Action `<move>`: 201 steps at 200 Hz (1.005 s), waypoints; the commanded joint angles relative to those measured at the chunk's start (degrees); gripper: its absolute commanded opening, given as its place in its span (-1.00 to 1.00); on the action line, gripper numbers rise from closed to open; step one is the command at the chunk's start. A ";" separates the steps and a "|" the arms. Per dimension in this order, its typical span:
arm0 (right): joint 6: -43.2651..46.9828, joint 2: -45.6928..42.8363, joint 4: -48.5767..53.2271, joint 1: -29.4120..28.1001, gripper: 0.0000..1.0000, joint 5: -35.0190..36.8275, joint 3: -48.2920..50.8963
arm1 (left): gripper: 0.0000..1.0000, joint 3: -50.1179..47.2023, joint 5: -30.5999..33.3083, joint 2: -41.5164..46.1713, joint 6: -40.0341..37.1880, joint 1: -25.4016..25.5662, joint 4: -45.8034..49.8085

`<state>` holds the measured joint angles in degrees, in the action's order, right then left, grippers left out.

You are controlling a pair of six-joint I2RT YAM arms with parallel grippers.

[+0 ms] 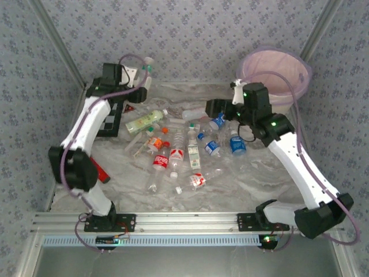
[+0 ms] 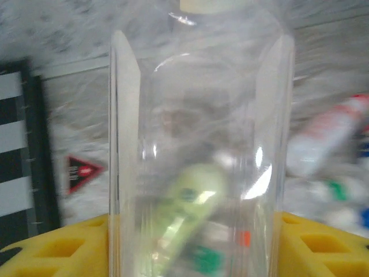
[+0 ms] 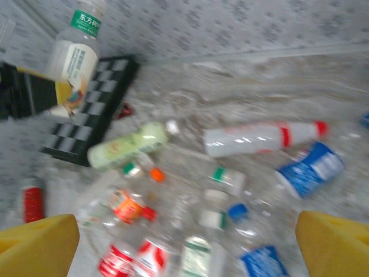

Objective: Put the plastic bottles in the bin

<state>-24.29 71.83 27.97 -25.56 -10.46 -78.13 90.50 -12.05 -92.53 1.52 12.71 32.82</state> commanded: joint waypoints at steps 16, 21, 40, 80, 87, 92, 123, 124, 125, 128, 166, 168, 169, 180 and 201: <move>-11.24 6.90 -16.47 -3.60 0.87 -5.49 -3.20 | 0.18 -19.29 -9.54 11.67 15.35 10.30 -20.06; -11.28 7.93 -16.68 -4.09 0.87 -5.54 -3.99 | 0.18 -20.93 -9.23 12.79 16.24 11.50 -21.52; -10.61 11.56 -15.41 -5.25 0.86 -5.38 -7.03 | 0.18 -25.29 -7.51 16.07 18.36 15.55 -24.29; -11.24 16.32 -16.78 -5.03 0.80 -4.97 -8.18 | 0.18 -28.70 -7.30 20.26 19.84 19.37 -26.82; -12.49 17.31 -16.74 -5.08 0.78 -5.41 -8.69 | 0.18 -28.73 -7.28 20.50 19.93 19.56 -26.85; -12.77 17.98 -16.86 -5.19 0.78 -5.66 -8.94 | 0.18 -28.76 -7.28 20.64 19.93 19.55 -26.76; -13.41 21.76 -18.66 -5.97 0.63 -7.93 -10.37 | 0.18 -28.02 -8.30 20.34 19.85 20.02 -26.50; -13.37 21.86 -18.61 -5.98 0.63 -8.09 -10.46 | 0.18 -28.02 -8.32 20.31 19.84 20.09 -26.49; -13.34 21.94 -18.63 -5.94 0.62 -8.18 -10.60 | 0.18 -27.97 -8.37 20.30 19.80 20.13 -26.45; -13.36 22.17 -18.58 -5.92 0.60 -8.37 -10.90 | 0.18 -27.88 -8.42 20.21 19.76 20.22 -26.34; -12.60 22.30 -16.78 -2.88 0.10 -9.64 -11.91 | 0.23 -28.16 -8.69 20.19 20.34 21.53 -25.39; -12.75 22.25 -16.73 -2.62 0.04 -9.79 -11.95 | 0.23 -28.31 -8.62 20.26 20.32 21.60 -25.49; -12.77 22.23 -16.68 -2.50 0.01 -9.86 -11.95 | 0.23 -28.42 -8.61 20.27 20.30 21.63 -25.55; -12.97 21.97 -16.31 -1.47 -0.26 -10.66 -12.26 | 0.24 -29.47 -8.51 21.01 20.65 21.88 -27.12; -12.18 21.59 -14.45 -1.28 -0.44 -11.41 -13.30 | 0.27 -29.13 -8.46 20.99 20.66 21.84 -28.51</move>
<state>-38.41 94.21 11.29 -28.47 -22.11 -88.84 60.77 -18.85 -73.17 22.02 34.26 7.35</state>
